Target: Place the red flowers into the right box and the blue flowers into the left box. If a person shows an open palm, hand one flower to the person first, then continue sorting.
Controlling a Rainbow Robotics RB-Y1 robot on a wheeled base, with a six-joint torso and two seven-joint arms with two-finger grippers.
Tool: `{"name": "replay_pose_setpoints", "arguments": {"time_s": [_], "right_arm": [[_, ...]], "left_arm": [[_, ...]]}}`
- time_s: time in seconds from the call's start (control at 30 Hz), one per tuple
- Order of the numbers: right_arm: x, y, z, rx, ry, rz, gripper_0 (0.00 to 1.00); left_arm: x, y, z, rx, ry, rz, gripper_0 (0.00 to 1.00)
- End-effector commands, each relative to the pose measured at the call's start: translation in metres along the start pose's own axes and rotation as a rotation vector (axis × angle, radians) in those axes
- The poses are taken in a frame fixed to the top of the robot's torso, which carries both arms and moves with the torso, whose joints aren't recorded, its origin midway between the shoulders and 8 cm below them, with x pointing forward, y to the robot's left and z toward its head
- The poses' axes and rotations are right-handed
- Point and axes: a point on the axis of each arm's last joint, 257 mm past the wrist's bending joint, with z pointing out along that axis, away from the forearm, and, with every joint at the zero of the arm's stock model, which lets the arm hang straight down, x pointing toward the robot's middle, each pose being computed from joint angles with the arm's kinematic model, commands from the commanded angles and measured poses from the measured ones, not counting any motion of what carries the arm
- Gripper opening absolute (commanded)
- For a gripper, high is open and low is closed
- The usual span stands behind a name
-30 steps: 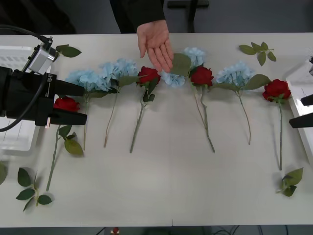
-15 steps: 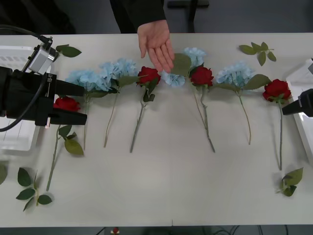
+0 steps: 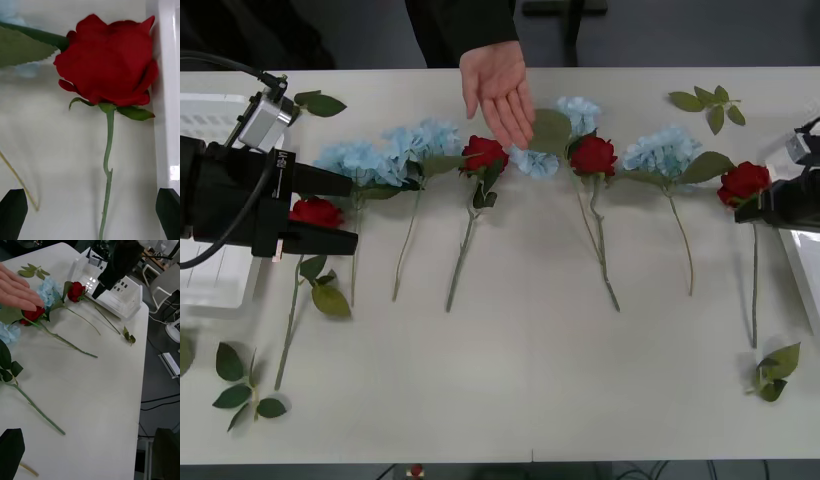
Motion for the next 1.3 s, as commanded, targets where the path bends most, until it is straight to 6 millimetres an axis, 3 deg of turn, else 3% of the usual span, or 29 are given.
{"name": "replay_pose_setpoints", "arguments": {"time_s": [0.03,0.17,0.5,0.77,0.97,1.07,1.13,1.17,1.2,1.3], "right_arm": [[-0.011,-0.016,-0.003,0.044,-0.032,0.006,1.00],[-0.002,-0.024,0.007,0.053,-0.015,0.024,1.00],[0.009,-0.013,0.031,0.031,-0.002,0.037,1.00],[0.010,-0.001,0.041,0.018,-0.007,0.038,1.00],[0.011,-0.004,0.043,0.030,-0.010,0.034,1.00],[0.014,-0.009,0.046,0.036,-0.006,0.040,0.88],[0.014,-0.010,0.048,0.036,-0.008,0.042,0.67],[0.014,-0.009,0.048,0.034,-0.008,0.039,0.40],[0.014,-0.010,0.048,0.036,-0.007,0.038,0.23],[0.014,-0.008,0.049,0.034,-0.007,0.030,0.05]], "left_arm": [[0.002,0.000,0.001,-0.003,-0.005,-0.047,1.00],[0.002,-0.001,0.001,-0.002,-0.006,-0.047,1.00],[0.002,-0.001,0.001,-0.002,-0.006,-0.045,1.00],[0.003,0.000,0.001,-0.003,-0.005,-0.048,1.00],[0.003,0.000,0.001,-0.002,-0.006,-0.050,1.00],[0.003,0.000,0.001,-0.003,-0.007,-0.050,1.00],[0.004,0.000,0.001,-0.002,-0.005,-0.051,1.00],[0.004,-0.001,0.001,-0.003,-0.004,-0.050,1.00],[0.004,0.000,0.001,-0.002,-0.005,-0.051,1.00],[0.004,0.000,0.001,-0.002,-0.005,-0.051,1.00]]}}
